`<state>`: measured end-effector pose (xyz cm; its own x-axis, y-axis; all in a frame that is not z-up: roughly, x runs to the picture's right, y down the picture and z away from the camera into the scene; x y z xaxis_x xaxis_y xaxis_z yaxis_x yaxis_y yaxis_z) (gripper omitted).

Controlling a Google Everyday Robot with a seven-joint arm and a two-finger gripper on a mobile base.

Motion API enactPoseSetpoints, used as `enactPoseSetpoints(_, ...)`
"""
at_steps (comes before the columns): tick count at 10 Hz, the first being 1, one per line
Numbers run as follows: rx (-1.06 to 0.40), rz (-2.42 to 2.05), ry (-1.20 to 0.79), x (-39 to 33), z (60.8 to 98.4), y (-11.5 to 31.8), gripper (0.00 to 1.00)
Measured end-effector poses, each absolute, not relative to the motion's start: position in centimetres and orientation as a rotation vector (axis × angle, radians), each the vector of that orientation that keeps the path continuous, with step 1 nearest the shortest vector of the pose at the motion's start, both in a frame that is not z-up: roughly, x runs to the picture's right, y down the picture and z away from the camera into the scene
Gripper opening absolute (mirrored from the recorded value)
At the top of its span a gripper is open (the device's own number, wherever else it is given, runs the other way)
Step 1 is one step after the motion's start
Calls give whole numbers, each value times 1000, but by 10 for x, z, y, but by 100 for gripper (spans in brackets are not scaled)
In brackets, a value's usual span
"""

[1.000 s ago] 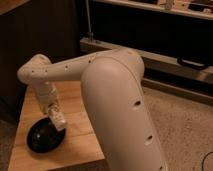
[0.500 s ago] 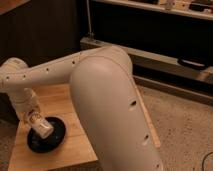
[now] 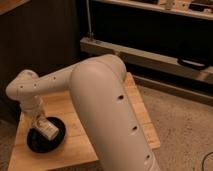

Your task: Place the bottle in the ceramic bowl

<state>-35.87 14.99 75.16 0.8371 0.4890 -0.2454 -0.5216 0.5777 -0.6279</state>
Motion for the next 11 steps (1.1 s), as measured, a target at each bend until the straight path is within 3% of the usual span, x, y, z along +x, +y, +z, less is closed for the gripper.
enactPoseSetpoints(3, -775, 592, 60, -355, 764, 152, 79)
enactPoseSetpoints(11, -813, 590, 42, -351, 755, 146, 80)
